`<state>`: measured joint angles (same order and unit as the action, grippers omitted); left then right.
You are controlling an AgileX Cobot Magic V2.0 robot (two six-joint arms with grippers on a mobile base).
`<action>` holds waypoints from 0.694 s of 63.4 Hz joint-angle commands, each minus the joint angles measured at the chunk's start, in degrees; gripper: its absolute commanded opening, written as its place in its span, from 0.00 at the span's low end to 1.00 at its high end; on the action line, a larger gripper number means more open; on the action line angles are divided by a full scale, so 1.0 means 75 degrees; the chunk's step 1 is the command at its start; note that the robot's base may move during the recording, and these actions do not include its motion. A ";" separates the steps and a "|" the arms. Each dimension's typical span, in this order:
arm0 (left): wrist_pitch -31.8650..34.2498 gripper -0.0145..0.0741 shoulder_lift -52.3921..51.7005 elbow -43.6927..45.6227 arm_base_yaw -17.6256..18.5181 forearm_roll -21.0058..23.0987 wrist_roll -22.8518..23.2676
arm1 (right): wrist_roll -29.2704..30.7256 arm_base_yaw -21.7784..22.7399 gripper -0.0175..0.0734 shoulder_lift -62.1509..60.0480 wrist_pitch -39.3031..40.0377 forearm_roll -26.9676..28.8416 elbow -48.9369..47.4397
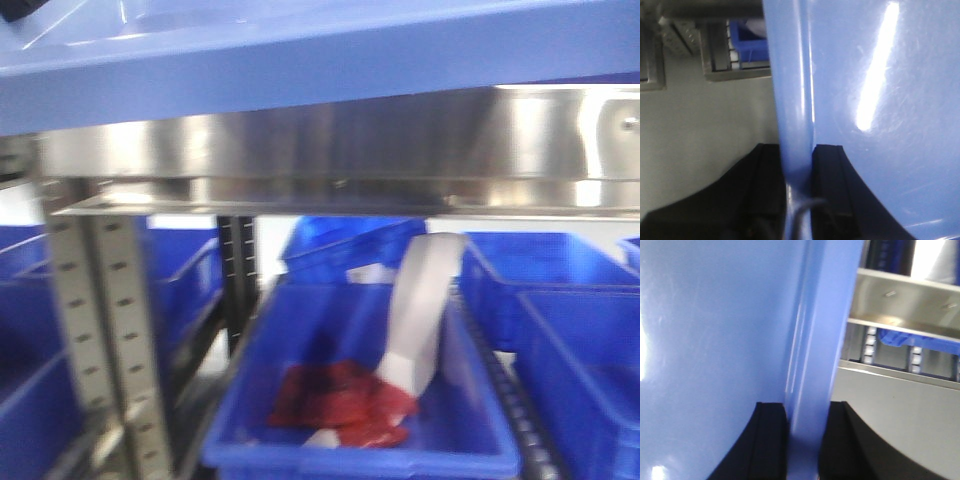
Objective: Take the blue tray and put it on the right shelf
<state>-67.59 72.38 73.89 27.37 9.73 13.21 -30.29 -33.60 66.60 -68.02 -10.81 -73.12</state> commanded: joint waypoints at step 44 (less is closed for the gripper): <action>0.0039 0.11 -0.0211 0.0257 0.0035 -0.0003 -0.0215 | 0.0193 0.0017 0.25 -0.0187 0.0380 -0.0398 -0.0211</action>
<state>-67.59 72.38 73.89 27.37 9.73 13.21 -30.29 -33.60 66.60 -68.12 -10.81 -73.12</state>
